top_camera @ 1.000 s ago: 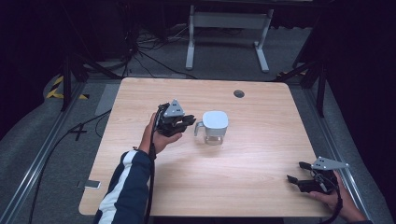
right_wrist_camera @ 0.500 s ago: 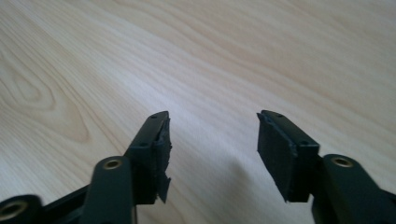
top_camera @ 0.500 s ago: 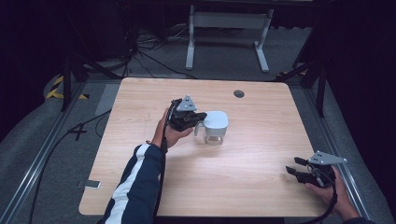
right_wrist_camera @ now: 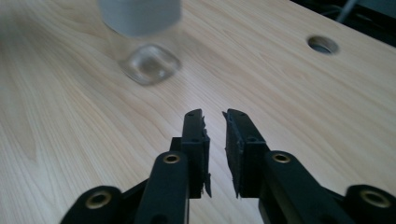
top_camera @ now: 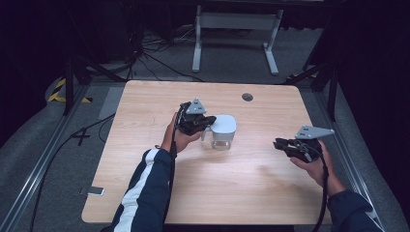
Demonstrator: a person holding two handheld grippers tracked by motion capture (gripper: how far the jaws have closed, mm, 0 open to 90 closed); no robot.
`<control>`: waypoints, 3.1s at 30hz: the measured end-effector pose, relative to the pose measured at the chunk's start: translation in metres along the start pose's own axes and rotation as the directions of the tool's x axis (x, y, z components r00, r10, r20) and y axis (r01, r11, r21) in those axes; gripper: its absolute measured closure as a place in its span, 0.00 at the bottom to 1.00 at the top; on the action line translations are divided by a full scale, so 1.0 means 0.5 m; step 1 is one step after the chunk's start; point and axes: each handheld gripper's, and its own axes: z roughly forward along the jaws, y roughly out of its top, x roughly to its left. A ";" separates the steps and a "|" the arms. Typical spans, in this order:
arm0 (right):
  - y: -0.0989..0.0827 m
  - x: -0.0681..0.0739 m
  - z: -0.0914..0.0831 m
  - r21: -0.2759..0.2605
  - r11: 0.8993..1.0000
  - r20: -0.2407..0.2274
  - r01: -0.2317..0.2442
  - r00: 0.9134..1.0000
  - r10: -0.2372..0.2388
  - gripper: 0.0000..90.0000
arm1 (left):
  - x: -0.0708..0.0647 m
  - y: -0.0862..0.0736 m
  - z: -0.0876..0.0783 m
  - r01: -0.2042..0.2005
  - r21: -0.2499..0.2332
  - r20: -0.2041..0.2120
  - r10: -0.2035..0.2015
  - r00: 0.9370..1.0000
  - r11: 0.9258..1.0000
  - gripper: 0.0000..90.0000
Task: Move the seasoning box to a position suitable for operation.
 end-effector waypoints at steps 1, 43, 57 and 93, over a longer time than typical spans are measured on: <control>0.016 0.005 0.013 0.004 1.000 -0.009 0.023 1.000 -0.023 0.91 | -0.001 0.000 0.000 -0.005 0.002 -0.005 0.005 1.000 1.000 1.00; 0.174 0.071 0.158 0.102 0.979 -0.096 0.178 0.981 -0.169 0.99 | -0.006 -0.020 -0.012 -0.004 -0.041 -0.017 0.003 1.000 0.999 1.00; 0.173 0.074 0.163 0.119 0.977 -0.098 0.179 0.981 -0.168 0.99 | -0.008 -0.023 -0.012 0.008 -0.051 -0.016 -0.009 1.000 0.999 1.00; 0.199 0.087 0.158 0.082 0.974 -0.093 0.211 0.975 -0.204 0.99 | 0.000 -0.041 -0.022 0.028 -0.072 -0.032 -0.031 0.999 0.997 1.00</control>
